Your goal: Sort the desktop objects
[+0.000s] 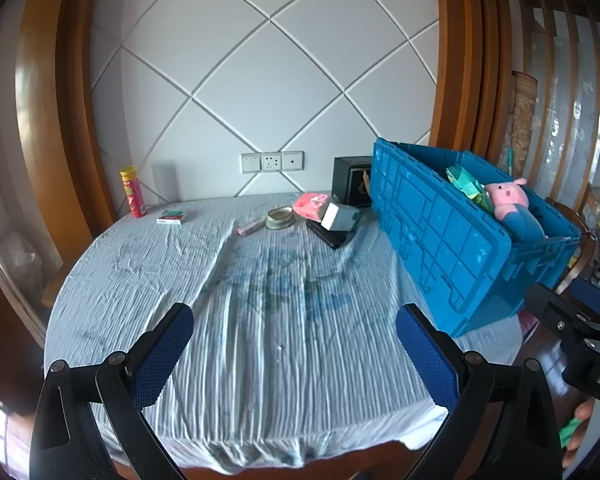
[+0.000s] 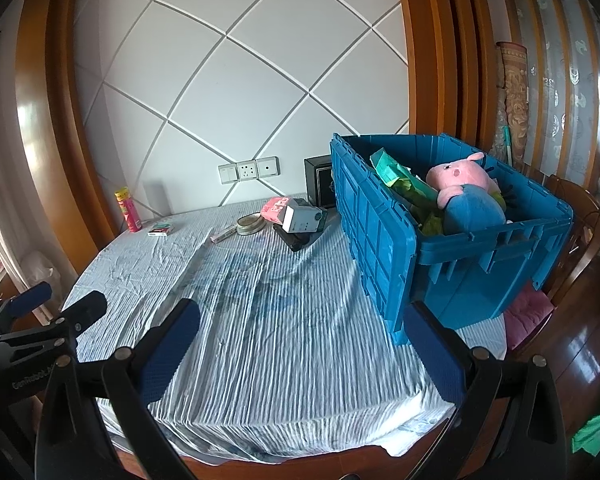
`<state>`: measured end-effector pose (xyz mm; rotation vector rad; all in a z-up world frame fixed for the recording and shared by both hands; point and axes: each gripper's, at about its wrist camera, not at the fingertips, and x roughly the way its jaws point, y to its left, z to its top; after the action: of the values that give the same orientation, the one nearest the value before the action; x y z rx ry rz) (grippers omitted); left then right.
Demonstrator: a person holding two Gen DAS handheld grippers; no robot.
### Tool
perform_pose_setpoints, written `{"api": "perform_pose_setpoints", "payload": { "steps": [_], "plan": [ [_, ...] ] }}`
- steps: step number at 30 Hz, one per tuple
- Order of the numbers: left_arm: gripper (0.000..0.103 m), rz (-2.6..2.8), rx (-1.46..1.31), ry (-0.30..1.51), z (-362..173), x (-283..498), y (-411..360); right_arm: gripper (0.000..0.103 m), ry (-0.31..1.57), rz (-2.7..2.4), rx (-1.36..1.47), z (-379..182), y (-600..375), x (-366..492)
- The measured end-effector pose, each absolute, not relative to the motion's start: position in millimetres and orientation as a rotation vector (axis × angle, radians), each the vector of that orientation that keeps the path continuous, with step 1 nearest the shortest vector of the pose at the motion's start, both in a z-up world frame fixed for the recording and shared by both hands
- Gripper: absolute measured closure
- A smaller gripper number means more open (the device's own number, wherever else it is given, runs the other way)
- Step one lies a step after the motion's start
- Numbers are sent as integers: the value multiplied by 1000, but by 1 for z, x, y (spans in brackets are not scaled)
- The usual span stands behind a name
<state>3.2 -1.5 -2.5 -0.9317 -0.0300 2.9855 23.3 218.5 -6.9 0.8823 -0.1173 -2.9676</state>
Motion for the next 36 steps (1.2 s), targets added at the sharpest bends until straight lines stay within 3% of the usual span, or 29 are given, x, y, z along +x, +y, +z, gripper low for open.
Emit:
{"api": "perform_pose_setpoints", "payload": {
  "steps": [36],
  "plan": [
    [1, 2982, -928, -14, -7, 0, 10, 0, -97, -2959, 904, -8, 215, 21]
  ]
}}
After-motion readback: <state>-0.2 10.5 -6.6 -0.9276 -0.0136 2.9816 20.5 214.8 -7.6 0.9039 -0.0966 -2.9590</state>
